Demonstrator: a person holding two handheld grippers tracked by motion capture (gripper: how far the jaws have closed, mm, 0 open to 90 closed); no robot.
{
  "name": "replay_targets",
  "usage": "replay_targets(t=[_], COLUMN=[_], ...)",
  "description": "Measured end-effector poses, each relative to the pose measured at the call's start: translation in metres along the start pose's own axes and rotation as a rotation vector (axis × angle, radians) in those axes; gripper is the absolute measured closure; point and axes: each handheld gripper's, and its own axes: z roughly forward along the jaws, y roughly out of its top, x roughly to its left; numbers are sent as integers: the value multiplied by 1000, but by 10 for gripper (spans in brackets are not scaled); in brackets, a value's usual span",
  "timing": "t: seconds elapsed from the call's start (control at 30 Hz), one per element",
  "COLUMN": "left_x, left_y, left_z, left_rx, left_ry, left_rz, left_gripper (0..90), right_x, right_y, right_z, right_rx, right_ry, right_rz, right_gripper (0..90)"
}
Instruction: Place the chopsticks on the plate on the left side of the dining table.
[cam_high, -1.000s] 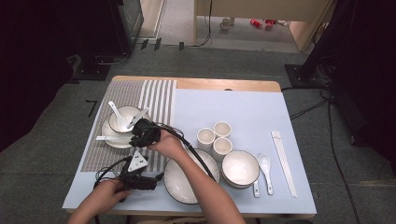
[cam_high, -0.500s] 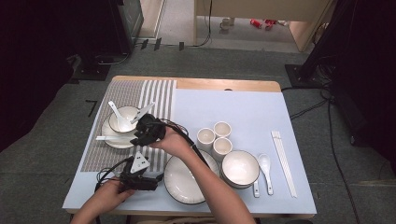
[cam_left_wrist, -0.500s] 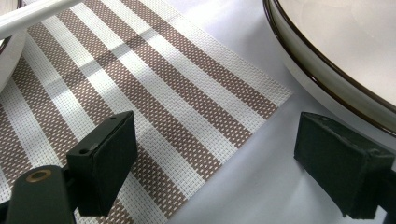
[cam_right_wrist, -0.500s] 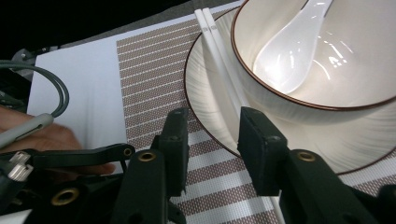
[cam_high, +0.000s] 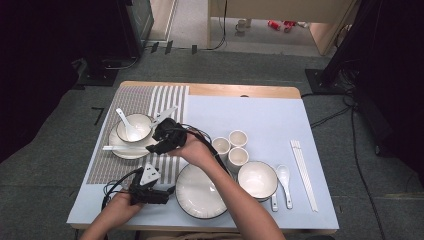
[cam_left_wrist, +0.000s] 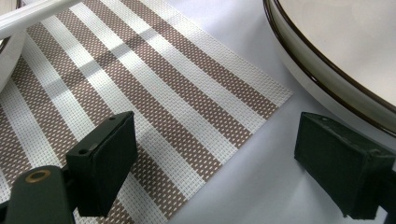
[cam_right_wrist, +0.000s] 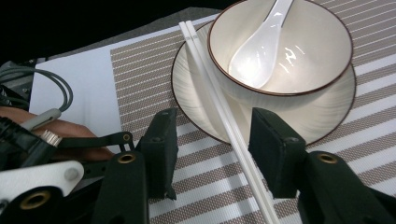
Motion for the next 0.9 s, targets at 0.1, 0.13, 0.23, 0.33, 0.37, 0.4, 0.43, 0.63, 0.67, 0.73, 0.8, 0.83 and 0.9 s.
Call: replay_targets(t=[0.1,0.13,0.23,0.33,0.37,0.4,0.43,0.63,0.67,0.73,0.8,0.83,0.9], left_x=[1,1,2,5,6,6,6,9,10,12,13,14,16], left_y=[0,0,0,0,0,0,1,2,3,5,7,8,9], left_z=[0,0,0,-1,-2,-2,-2,-7,-7,-9,-10,-10,-9], left_rx=[1,1,0,3,7,10,13,23,20,11,11,16,23], left_ry=[-7,-7,-13,-31,-35,-35,-35,-31,-36,-45,-47,-56,-64], left_rz=[8,8,12,27,33,38,42,74,67,54,45,38,33], left_gripper=[131,131,132,140,140,143,143,146,146,146,146,146,146], right_x=[-1,-1,-2,-3,-3,-3,-3,-4,-4,-4,-2,-1,0], right_y=[-2,-2,-3,-3,-4,-4,-5,-10,-10,-11,-11,-11,-12], right_z=[-8,-8,-14,-19,-21,-23,-25,-36,-38,-43,-47,-52,-56], right_rx=[-1,-1,5,-3,-5,-4,-1,-2,-10,-25,-36,-43,-45], right_ry=[-7,-7,-10,-8,-6,-5,1,9,9,4,0,1,1], right_rz=[7,7,25,20,16,18,19,25,27,32,35,36,33], right_gripper=[441,441,388,359,354,351,351,326,322,319,319,318,317])
